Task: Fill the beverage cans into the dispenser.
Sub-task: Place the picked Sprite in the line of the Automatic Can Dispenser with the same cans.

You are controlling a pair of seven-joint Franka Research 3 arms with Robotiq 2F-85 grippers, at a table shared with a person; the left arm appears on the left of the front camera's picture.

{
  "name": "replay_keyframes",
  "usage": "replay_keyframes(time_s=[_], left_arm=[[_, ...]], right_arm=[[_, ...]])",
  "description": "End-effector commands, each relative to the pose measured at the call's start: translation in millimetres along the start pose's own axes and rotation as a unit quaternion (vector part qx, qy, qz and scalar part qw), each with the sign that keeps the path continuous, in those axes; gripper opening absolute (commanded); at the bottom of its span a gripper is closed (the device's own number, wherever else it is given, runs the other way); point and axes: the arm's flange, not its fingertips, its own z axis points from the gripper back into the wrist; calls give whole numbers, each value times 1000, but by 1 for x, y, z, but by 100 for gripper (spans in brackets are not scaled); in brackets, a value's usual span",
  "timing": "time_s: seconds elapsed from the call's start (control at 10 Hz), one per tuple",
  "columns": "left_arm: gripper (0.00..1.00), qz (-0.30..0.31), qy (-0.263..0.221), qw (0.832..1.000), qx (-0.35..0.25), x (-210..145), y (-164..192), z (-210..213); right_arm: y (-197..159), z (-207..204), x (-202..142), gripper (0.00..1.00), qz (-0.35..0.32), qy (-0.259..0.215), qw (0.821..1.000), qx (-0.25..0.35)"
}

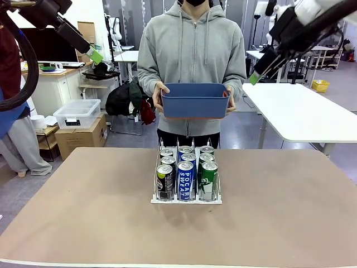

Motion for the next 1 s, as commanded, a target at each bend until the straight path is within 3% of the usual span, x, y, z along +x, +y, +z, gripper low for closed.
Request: replay_keyframes(time_s=[0.0, 0.3, 0.9], left_arm=[[100, 1, 1, 1000, 0, -2, 0, 0], [100, 1, 1, 1000, 0, -2, 0, 0], [100, 1, 1, 1000, 0, -2, 0, 0]], right_arm=[[-12, 20, 4, 100, 21, 14, 999, 38], [-19, 48, 0, 100, 17, -14, 999, 49], [-19, 56, -4, 100, 26, -37, 997, 57]])
